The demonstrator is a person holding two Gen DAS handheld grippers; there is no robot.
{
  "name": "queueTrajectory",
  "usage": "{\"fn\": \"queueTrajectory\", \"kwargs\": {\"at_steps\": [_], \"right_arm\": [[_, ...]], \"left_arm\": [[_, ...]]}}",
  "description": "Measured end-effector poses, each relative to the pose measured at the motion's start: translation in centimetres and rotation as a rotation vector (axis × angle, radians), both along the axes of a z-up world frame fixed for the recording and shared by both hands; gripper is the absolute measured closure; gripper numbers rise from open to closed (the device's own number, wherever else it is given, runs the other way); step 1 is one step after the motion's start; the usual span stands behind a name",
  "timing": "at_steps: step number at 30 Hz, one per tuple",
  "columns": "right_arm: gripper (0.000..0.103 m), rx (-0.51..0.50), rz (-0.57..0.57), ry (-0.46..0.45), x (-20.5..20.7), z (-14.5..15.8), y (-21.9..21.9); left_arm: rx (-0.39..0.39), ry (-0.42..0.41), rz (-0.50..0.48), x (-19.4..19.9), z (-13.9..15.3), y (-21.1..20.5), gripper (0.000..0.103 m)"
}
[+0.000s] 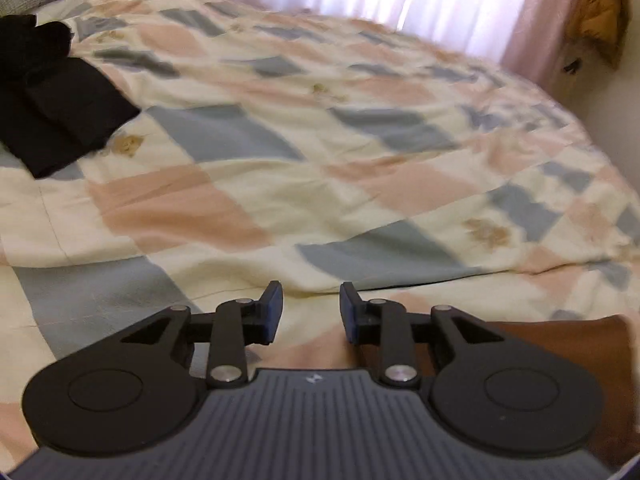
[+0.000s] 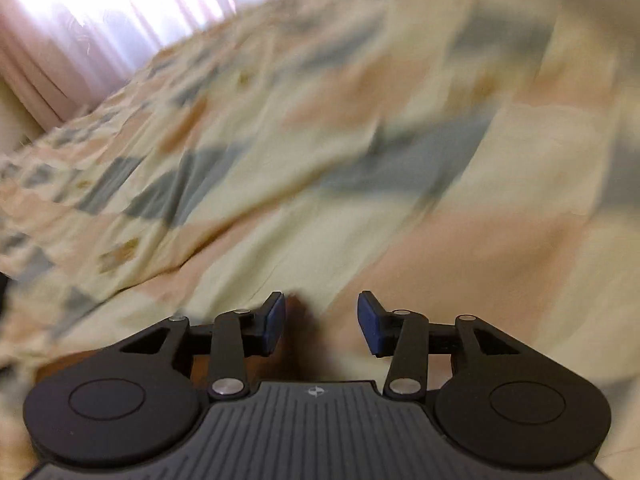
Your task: Fold clothes
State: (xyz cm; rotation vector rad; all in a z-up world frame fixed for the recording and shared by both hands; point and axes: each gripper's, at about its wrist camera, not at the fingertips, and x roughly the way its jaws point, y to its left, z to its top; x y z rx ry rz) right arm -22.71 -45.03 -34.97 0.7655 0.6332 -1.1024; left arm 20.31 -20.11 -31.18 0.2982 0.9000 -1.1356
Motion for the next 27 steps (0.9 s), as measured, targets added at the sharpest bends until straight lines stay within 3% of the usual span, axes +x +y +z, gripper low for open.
{"fn": "queueTrajectory", "kwargs": {"at_steps": [3, 7, 9, 10, 12, 13, 14, 15, 16, 20, 23, 26, 27], "right_arm": [[0.061, -0.113, 0.17, 0.007, 3.2, 2.6, 3.8], [0.073, -0.097, 0.417, 0.031, 8.9, 0.5, 7.1], [0.073, -0.079, 0.425, 0.13, 9.6, -2.4, 6.6], [0.076, -0.055, 0.408, 0.15, 9.1, -3.5, 6.0], [0.099, 0.017, 0.345, 0.106, 6.6, -4.5, 4.6], [0.102, 0.043, 0.31, 0.077, 5.4, -3.9, 4.1], [0.098, 0.043, 0.284, 0.07, 4.6, -2.7, 4.1], [0.087, 0.024, 0.275, 0.072, 3.9, -1.3, 4.7], [0.084, 0.004, 0.287, 0.071, 3.4, 0.1, 5.7], [0.083, 0.003, 0.426, 0.015, 3.2, 3.8, 12.1], [0.084, 0.068, 0.525, 0.023, 4.8, 2.4, 16.1], [0.087, 0.149, 0.537, 0.107, 5.7, -1.6, 18.2], [0.092, 0.169, 0.524, 0.126, 5.7, -2.7, 18.3]], "left_arm": [[-0.043, 0.035, -0.161, -4.1, 0.0, -0.7, 0.078], [0.011, -0.027, -0.262, -6.8, -4.8, -2.9, 0.077], [0.044, -0.046, -0.279, -7.1, -7.2, -3.8, 0.081], [0.053, -0.031, -0.251, -5.9, -7.7, -3.9, 0.098], [0.048, -0.029, -0.214, -4.1, -6.5, -2.6, 0.1], [0.04, -0.035, -0.199, -3.4, -5.5, -1.7, 0.101], [0.033, -0.04, -0.185, -2.8, -4.5, -0.9, 0.101], [0.024, -0.039, -0.183, -2.4, -3.5, 0.1, 0.096], [0.014, -0.028, -0.201, -2.6, -2.4, 1.5, 0.096], [-0.002, 0.04, -0.319, -5.9, 0.3, 6.5, 0.095], [0.077, 0.048, -0.358, -8.4, -2.2, 8.6, 0.092], [0.214, 0.001, -0.322, -9.3, -6.1, 8.6, 0.089], [0.232, -0.011, -0.306, -9.5, -6.5, 8.6, 0.089]]}}
